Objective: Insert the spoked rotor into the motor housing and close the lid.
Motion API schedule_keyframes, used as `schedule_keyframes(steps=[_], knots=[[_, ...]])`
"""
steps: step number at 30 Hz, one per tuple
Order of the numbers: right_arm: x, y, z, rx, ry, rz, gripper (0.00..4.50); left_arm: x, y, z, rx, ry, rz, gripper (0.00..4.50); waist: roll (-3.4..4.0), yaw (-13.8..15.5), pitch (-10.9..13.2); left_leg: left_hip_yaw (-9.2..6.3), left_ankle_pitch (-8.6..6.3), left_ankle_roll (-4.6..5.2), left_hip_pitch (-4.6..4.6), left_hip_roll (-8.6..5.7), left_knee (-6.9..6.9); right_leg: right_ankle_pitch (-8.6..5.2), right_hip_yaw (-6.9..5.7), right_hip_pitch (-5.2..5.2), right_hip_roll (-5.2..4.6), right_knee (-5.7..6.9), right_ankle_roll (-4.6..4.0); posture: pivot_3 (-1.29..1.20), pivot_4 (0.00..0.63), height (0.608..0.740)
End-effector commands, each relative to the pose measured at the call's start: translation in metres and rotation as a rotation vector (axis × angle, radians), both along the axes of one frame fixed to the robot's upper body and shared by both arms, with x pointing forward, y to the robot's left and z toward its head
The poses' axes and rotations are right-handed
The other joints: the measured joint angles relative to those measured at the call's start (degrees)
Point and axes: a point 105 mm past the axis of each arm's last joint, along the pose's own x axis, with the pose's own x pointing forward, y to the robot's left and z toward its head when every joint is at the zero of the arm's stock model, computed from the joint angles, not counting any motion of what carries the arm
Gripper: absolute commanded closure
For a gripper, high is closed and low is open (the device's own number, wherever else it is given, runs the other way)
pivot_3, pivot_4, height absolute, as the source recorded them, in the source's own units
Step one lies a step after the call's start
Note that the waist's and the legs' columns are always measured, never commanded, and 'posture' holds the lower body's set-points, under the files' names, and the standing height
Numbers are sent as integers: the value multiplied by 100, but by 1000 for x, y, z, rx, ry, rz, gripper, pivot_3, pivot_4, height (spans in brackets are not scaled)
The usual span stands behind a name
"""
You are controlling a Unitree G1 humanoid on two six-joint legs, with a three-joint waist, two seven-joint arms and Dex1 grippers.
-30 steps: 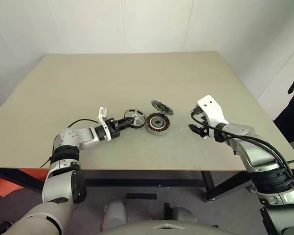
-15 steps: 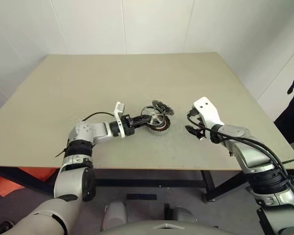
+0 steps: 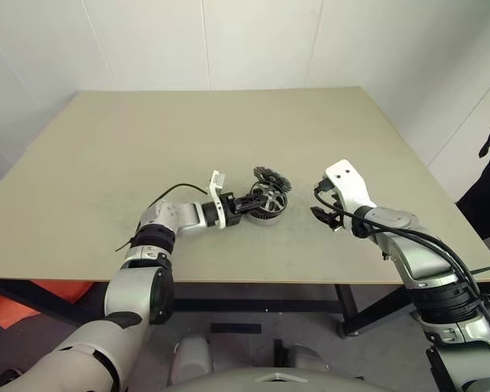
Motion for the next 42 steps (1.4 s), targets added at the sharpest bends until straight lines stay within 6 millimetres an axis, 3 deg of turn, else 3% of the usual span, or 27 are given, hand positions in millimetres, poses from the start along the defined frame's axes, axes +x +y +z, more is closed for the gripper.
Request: schedule_keyframes(steps=[1,14,20,33,42], knots=[[5,0,18,3,-73,-1,1110,8,-3,15,-12,-59,6,4076,0,-1,0,0,0,0,0,0,0,0,0,0,0,0,0,0,0,740],[8,3,19,15,-73,7,1110,17,6,4,36,-48,74,4076,0,-4,0,0,0,0,8,1,1,0,0,20,0,1,1,0,0,740],[8,3,19,13,-75,4,1110,18,9,2,64,-54,79,2103,0,4,0,0,0,0,16,1,1,-2,0,35,-2,0,3,0,0,740],[7,7,21,23,-73,23,1110,26,49,0,106,-71,183,2103,0,-6,0,0,0,0,18,1,-3,-1,-1,34,-1,-2,1,0,0,740],[7,10,21,30,-69,31,1110,20,58,-5,118,-73,205,2103,0,-10,0,-1,-1,1,15,1,-3,-1,-1,25,-1,-3,0,0,0,740]])
